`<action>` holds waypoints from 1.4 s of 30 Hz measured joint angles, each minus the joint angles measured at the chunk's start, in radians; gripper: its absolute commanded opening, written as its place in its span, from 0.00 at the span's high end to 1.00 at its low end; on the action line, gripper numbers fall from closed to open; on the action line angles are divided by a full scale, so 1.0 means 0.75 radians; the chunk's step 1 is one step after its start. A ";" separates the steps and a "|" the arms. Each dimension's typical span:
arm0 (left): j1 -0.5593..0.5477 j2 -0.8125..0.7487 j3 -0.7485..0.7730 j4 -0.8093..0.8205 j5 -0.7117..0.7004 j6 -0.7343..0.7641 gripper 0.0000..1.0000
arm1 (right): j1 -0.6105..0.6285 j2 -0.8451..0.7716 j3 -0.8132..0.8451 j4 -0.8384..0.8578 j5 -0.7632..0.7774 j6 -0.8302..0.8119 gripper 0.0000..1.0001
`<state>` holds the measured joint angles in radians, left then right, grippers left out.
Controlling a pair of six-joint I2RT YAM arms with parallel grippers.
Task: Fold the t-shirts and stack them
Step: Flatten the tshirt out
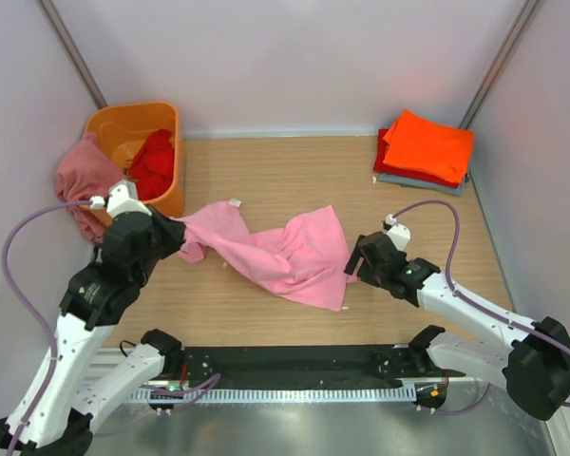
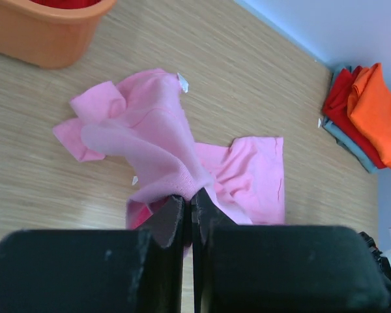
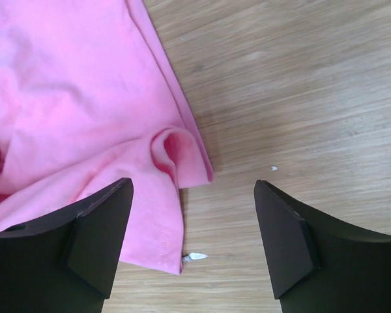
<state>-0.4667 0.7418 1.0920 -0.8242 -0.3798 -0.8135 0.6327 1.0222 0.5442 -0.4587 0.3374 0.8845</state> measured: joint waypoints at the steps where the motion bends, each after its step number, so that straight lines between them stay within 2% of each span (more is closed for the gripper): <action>1: 0.000 -0.020 0.007 -0.018 -0.012 0.004 0.97 | 0.000 0.009 0.017 0.002 -0.007 -0.001 0.19; 8: 0.000 -0.066 -0.136 -0.106 -0.026 0.003 0.97 | 0.032 0.034 -0.069 0.103 -0.165 0.068 0.21; 15: 0.000 -0.065 -0.210 -0.146 -0.021 0.001 0.97 | 0.184 -0.055 -0.204 0.157 -0.242 0.216 0.26; 23: 0.000 -0.068 -0.220 -0.145 -0.022 0.003 0.97 | 0.382 0.008 -0.224 0.281 -0.243 0.362 0.34; 27: 0.000 -0.074 -0.220 -0.145 -0.025 0.003 0.97 | 0.424 0.020 -0.237 0.297 -0.231 0.417 0.48; 29: 0.000 -0.077 -0.223 -0.145 -0.027 0.003 0.97 | 0.429 0.023 -0.245 0.298 -0.217 0.432 0.63; 30: 0.000 -0.079 -0.223 -0.146 -0.027 0.004 0.97 | 0.429 0.025 -0.250 0.296 -0.214 0.439 0.76; 33: 0.000 -0.079 -0.223 -0.146 -0.028 0.006 0.97 | 0.429 0.027 -0.274 0.298 -0.197 0.456 0.96; 37: 0.001 -0.079 -0.220 -0.149 -0.031 0.020 1.00 | 0.429 0.025 -0.271 0.282 -0.156 0.443 0.99; 40: 0.000 -0.071 -0.178 -0.169 -0.034 0.059 1.00 | 0.430 -0.010 -0.190 0.143 -0.074 0.398 0.99; 42: 0.000 -0.057 -0.108 -0.190 -0.042 0.098 1.00 | 0.429 -0.058 -0.055 -0.003 0.006 0.351 0.99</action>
<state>-0.4667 0.6991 1.0111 -0.9665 -0.4114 -0.7399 0.9546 0.9783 0.5026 -0.4610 0.3416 1.1477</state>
